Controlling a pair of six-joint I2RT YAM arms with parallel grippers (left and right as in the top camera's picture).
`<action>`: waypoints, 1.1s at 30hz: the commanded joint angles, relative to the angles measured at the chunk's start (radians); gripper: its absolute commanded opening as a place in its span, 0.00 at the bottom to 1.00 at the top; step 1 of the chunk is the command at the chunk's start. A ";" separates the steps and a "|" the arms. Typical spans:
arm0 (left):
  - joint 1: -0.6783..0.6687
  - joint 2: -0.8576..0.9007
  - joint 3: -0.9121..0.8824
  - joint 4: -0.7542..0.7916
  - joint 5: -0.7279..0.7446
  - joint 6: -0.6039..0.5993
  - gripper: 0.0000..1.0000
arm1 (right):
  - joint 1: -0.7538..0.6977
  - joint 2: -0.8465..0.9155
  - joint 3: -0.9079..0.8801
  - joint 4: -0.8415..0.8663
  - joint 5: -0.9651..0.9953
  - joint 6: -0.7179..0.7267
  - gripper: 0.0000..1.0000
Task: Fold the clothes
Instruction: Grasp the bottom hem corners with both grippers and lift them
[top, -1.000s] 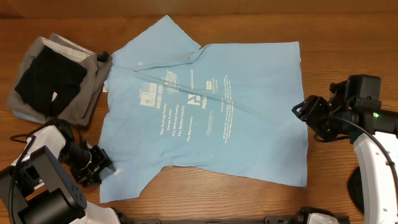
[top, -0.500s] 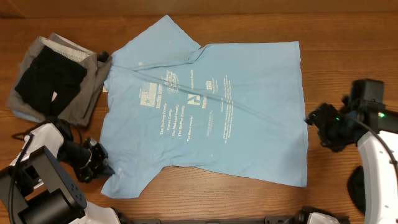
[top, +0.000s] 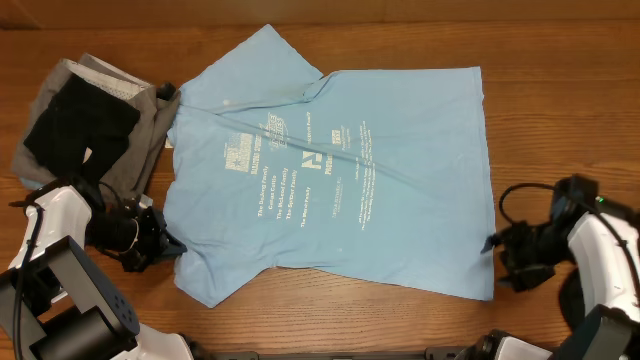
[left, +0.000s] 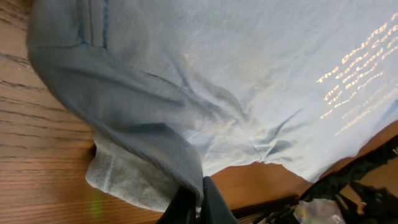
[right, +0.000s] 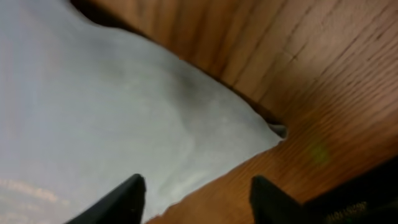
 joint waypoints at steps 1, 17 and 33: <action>0.005 -0.021 0.019 -0.002 0.033 0.038 0.04 | -0.006 0.004 -0.097 0.046 -0.013 0.110 0.50; 0.005 -0.021 0.019 0.013 0.030 0.045 0.06 | -0.007 0.004 -0.287 0.257 0.059 0.199 0.41; 0.005 -0.021 0.019 0.004 0.023 0.053 0.07 | -0.007 0.003 -0.304 0.171 0.050 0.195 0.68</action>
